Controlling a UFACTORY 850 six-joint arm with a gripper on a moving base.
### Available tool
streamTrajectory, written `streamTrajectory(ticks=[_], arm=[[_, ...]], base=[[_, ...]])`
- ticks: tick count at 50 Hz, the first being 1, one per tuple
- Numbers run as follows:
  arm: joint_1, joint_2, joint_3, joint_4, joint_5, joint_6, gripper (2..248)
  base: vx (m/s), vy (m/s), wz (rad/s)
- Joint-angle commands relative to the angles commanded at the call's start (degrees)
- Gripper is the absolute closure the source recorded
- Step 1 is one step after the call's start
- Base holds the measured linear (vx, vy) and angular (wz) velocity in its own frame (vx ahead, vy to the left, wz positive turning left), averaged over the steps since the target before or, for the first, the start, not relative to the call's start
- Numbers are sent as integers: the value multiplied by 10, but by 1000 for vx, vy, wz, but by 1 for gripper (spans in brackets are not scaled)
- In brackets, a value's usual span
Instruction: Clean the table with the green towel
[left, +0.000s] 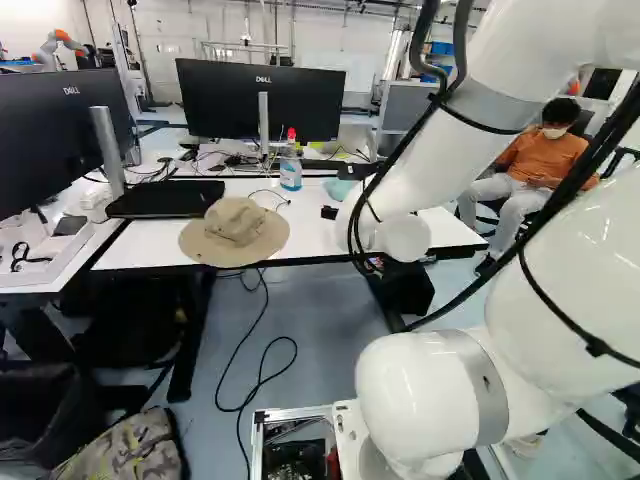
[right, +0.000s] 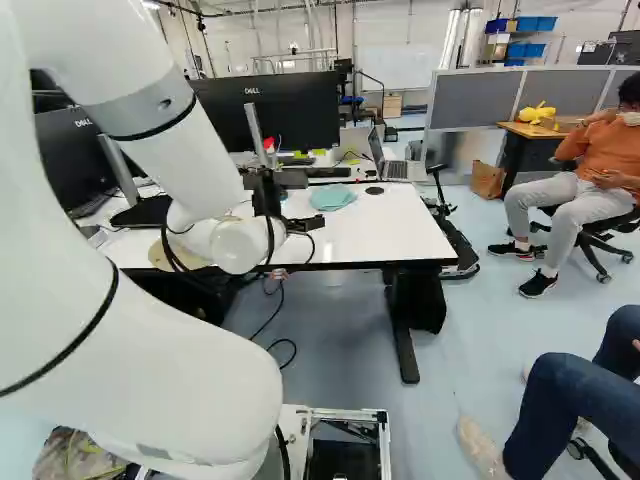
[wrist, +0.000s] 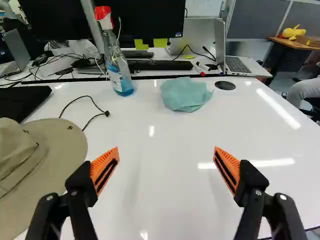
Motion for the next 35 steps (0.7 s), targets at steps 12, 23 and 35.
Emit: streamTrajectory(ticks=[12,23,35], arm=[[2,19,31,-2,26,0,3],[3,31,52,-3,42,0,3],[4,39,65,-3,53,0,3]], base=[[0,0,0],[0,0,0],[0,0,0]])
